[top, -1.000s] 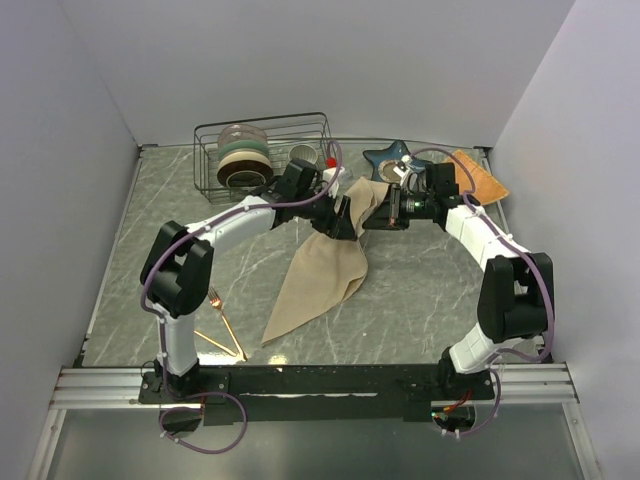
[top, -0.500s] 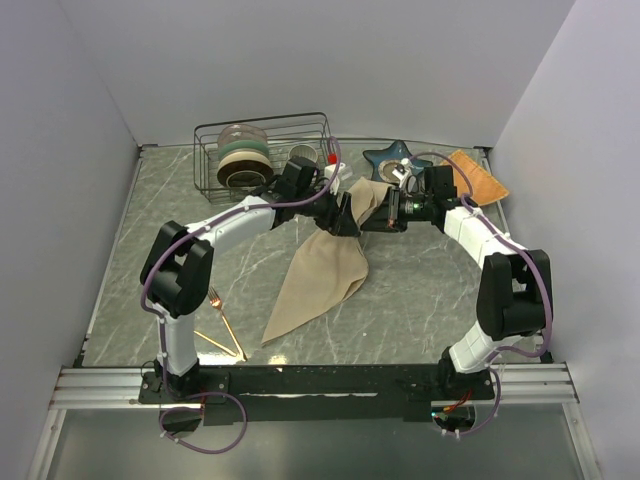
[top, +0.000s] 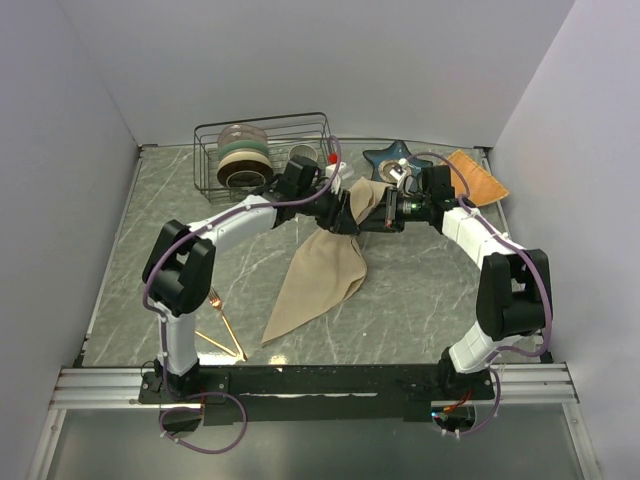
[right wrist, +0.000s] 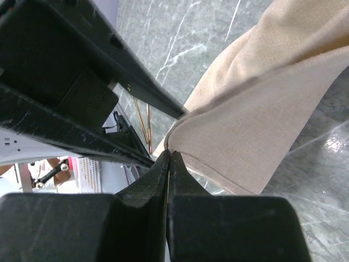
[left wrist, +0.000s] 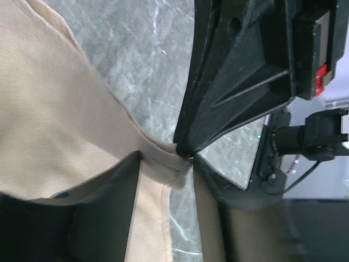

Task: Fold the napkin into a case and place the utensils inside
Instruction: Pick up the crumpled napkin from the center of the board, then flatten out the crumpled napkin at the center of the board.

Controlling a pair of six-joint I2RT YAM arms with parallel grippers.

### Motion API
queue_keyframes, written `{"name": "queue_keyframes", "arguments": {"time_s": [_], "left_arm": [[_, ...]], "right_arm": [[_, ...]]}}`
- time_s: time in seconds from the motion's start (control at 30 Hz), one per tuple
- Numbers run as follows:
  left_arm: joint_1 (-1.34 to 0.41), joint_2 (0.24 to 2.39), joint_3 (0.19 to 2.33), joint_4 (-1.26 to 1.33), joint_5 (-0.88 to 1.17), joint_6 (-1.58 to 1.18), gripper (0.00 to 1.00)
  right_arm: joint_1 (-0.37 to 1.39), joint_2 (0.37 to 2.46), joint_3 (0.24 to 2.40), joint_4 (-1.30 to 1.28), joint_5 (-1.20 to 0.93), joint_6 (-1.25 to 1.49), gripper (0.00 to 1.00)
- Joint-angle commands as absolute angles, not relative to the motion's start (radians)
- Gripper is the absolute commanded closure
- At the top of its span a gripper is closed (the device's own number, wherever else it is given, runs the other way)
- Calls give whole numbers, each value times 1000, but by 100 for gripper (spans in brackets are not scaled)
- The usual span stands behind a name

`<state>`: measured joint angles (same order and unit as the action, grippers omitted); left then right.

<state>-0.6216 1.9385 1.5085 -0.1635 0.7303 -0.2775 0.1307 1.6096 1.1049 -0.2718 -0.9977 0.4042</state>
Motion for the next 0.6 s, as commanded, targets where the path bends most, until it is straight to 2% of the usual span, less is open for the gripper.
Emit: {"name": "queue_keyframes", "arguments": {"time_s": [0.0, 0.03, 0.23, 0.4, 0.47, 0.57], "left_arm": [[-611, 1936, 1545, -143, 765, -282, 61], [-597, 1931, 1537, -138, 770, -288, 67], [-537, 1875, 1473, -149, 811, -278, 81], [-493, 1810, 1433, -216, 804, -241, 89], [-471, 1777, 1437, -271, 782, -200, 97], [-401, 1714, 1433, -411, 741, -141, 99]], "right_arm": [[137, 1595, 1104, -259, -1028, 400, 100], [135, 1594, 1104, -267, -1022, 393, 100], [115, 1575, 1101, -362, -930, 312, 100], [60, 1549, 1104, -480, -845, 226, 100], [3, 1537, 1109, -565, -795, 171, 100], [-137, 1500, 1120, -708, -712, 51, 100]]}}
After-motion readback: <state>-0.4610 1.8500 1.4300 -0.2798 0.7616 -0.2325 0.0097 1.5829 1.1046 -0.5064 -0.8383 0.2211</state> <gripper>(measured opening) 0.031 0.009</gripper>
